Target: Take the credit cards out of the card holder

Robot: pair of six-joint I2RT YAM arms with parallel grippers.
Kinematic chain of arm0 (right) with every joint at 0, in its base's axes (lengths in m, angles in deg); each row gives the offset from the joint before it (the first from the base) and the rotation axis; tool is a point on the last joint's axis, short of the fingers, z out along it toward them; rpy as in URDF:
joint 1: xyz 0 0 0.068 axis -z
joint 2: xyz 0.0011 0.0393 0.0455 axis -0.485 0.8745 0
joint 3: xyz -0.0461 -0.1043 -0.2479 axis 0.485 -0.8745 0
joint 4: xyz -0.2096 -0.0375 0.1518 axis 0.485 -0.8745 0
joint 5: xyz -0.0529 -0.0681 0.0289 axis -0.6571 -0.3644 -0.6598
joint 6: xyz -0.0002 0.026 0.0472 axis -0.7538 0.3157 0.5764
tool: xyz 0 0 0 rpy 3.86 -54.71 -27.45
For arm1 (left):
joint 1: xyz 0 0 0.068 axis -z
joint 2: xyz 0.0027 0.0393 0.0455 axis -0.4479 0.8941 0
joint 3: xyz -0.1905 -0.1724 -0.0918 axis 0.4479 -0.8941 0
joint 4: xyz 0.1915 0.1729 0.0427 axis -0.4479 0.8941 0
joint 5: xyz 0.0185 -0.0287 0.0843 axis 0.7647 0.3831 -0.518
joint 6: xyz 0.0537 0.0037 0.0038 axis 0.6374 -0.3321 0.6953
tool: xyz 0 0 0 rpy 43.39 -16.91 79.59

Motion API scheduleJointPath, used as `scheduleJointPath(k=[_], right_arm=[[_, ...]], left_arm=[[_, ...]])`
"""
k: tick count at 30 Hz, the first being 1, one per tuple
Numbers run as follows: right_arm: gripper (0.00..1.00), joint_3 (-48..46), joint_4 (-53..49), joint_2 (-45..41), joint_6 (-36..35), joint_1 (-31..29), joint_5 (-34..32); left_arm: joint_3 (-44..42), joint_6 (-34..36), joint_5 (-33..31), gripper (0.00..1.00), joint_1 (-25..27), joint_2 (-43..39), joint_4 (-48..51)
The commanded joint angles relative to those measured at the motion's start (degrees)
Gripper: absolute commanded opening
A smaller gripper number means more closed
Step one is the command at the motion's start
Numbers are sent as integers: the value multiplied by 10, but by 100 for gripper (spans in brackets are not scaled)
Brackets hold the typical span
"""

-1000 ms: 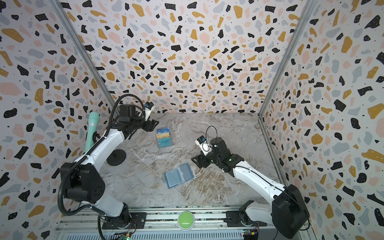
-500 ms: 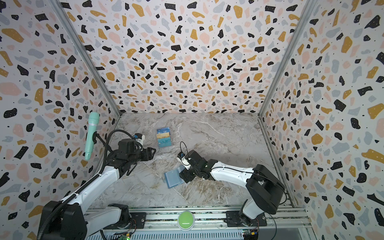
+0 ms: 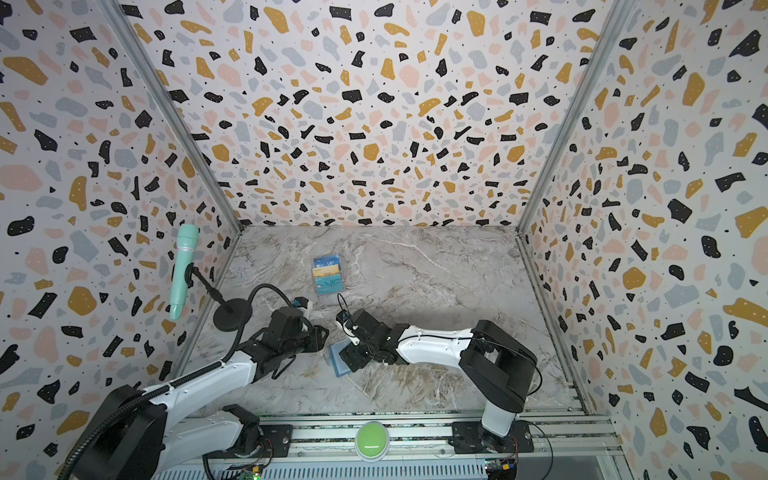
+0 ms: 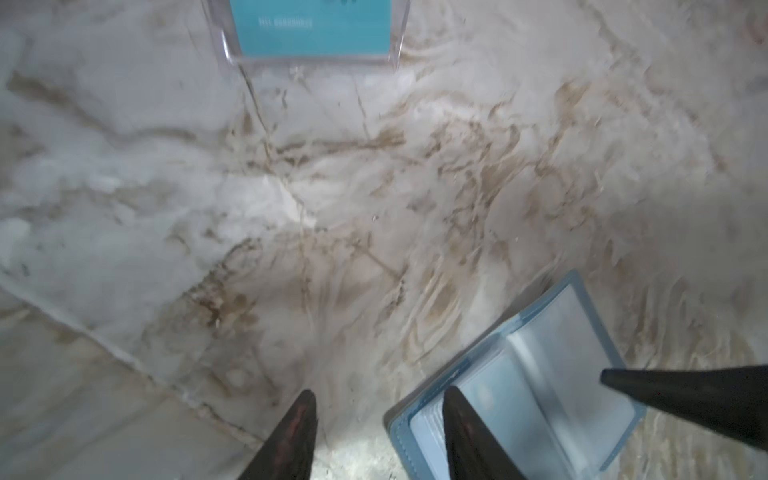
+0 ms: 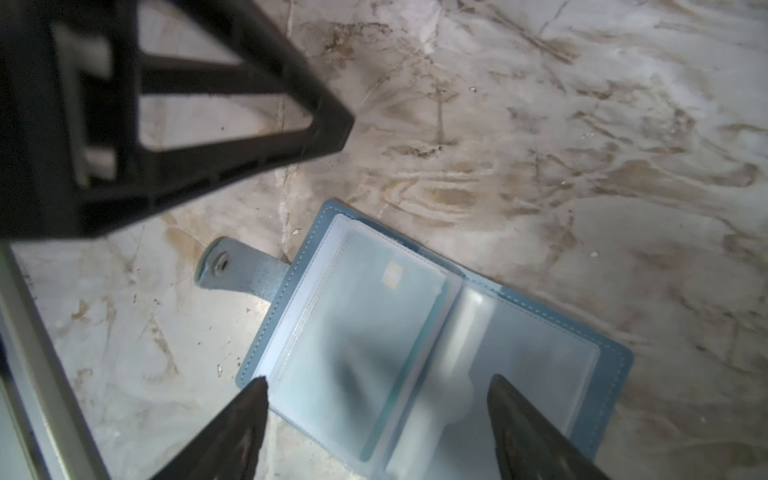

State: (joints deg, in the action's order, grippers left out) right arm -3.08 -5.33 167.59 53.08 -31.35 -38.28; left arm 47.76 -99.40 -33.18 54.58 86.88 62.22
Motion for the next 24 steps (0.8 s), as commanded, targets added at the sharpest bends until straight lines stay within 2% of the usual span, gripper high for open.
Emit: scheduleJointPath(k=[1, 6, 12, 16, 24], right_arm=[[83, -2, 3, -28, 13, 4, -20], [82, -6, 2, -25, 19, 9, -22], [83, 8, -4, -2, 14, 6, -13], [84, 23, -13, 14, 11, 5, -16], [85, 57, -31, 50, 9, -12, -23]], left_arm=[[-11, -32, -11, 45, 25, -2, -29], [-23, -52, -32, 34, 62, -26, 17], [-52, -83, -75, 31, 79, -86, 73], [-78, -96, -65, 30, 79, -104, 62], [-90, -93, -36, 29, 80, -69, 31]])
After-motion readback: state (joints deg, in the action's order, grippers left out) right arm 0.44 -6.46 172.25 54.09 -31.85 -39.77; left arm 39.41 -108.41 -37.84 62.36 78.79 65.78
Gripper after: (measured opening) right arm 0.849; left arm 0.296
